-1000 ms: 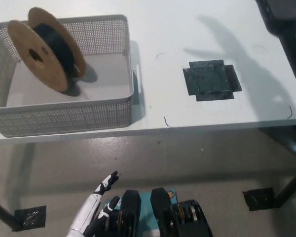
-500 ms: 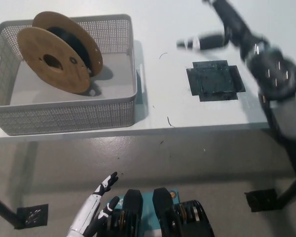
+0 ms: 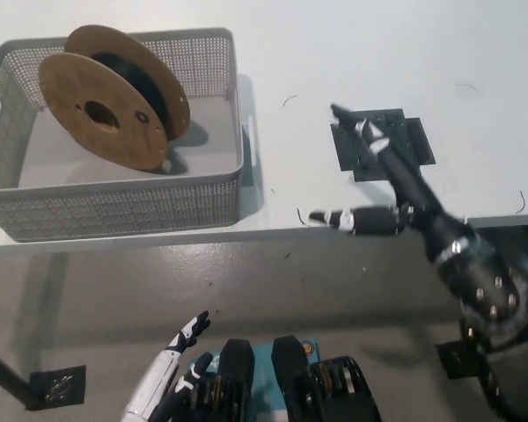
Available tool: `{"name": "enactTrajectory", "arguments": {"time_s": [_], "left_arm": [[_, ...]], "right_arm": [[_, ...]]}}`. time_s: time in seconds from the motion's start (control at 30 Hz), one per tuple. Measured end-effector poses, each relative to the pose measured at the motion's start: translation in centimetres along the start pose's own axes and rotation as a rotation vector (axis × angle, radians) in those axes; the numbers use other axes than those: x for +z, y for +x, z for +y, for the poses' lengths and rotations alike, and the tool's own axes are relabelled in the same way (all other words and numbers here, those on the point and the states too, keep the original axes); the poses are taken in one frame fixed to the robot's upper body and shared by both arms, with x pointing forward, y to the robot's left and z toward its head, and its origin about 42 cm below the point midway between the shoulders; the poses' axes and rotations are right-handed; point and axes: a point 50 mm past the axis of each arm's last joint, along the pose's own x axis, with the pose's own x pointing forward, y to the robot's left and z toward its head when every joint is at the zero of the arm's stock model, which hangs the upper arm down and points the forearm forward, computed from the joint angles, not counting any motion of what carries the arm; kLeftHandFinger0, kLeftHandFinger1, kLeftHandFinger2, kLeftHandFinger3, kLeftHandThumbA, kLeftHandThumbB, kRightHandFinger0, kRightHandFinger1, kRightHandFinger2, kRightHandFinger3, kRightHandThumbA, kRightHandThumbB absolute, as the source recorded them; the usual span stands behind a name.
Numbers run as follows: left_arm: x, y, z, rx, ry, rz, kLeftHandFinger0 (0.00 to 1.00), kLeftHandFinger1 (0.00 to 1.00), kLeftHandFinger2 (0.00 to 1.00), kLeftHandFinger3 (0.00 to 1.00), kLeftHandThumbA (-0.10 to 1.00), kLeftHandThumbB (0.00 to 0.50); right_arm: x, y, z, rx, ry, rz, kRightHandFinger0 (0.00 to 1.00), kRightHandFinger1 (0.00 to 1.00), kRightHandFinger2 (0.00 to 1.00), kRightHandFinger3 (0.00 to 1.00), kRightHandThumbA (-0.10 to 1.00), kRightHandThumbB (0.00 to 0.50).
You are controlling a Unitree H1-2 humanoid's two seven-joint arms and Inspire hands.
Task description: Use the right hand to pick up a 3d printing filament and place it into a container on the left side
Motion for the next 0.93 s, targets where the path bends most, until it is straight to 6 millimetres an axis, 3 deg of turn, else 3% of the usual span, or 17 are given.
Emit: {"name": "enactTrajectory", "arguments": {"time_s": [0.23,0.27,0.43,0.47,0.53,0.63,0.67,0.7,0.77,0.83,0.93], "left_arm": [[0.0,0.0,0.0,0.000,0.000,0.001,1.00,1.00,1.00,1.00,1.00,0.124],[0.0,0.0,0.0,0.000,0.000,0.001,1.00,1.00,1.00,1.00,1.00,0.133],[0.0,0.1,0.0,0.002,0.000,-0.002,1.00,1.00,1.00,1.00,1.00,0.138],[0.0,0.1,0.0,0.003,0.000,-0.005,1.00,1.00,1.00,1.00,1.00,0.147],[0.2,0.4,0.2,0.006,0.001,-0.013,1.00,1.00,1.00,1.00,1.00,0.143],[0.5,0.9,0.3,0.011,0.003,-0.028,1.00,1.00,1.00,1.00,1.00,0.138],[0.7,1.3,0.4,0.013,0.004,-0.037,1.00,1.00,1.00,1.00,1.00,0.142],[0.9,1.5,0.4,0.022,0.004,-0.043,1.00,1.00,1.00,1.00,1.00,0.140],[0.9,1.6,0.4,0.037,0.003,-0.046,1.00,1.00,1.00,1.00,1.00,0.151],[1.0,1.6,0.3,0.065,0.001,-0.047,1.00,1.00,1.00,1.00,1.00,0.168],[1.1,1.7,0.4,0.092,0.003,-0.049,1.00,1.00,1.00,1.00,1.00,0.175]], "right_arm": [[2.8,-4.6,2.5,-0.028,0.063,-0.087,1.00,1.00,1.00,1.00,1.00,0.500],[3.0,-5.3,2.7,-0.033,0.071,-0.090,1.00,1.00,1.00,1.00,1.00,0.478],[4.6,-12.1,4.0,-0.081,0.135,-0.110,1.00,1.00,1.00,1.00,1.00,0.388],[4.7,-13.4,4.3,-0.091,0.148,-0.107,1.00,1.00,1.00,1.00,1.00,0.402],[3.7,-15.8,5.1,-0.103,0.182,-0.056,1.00,1.00,1.00,1.00,1.00,0.434],[1.5,-16.9,5.9,-0.101,0.222,0.018,1.00,1.00,1.00,1.00,1.00,0.411],[0.4,-17.1,6.3,-0.097,0.243,0.054,1.00,1.00,1.00,1.00,1.00,0.273],[-0.8,-17.2,6.8,-0.091,0.269,0.089,1.00,1.00,1.00,1.00,1.00,0.331],[-2.2,-17.3,7.4,-0.081,0.298,0.132,1.00,1.00,1.00,1.00,1.00,0.288],[-4.6,-17.3,8.6,-0.063,0.342,0.193,1.00,1.00,1.00,1.00,1.00,0.310],[-6.4,-17.3,9.5,-0.048,0.369,0.245,1.00,1.00,1.00,1.00,1.00,0.337]]}}
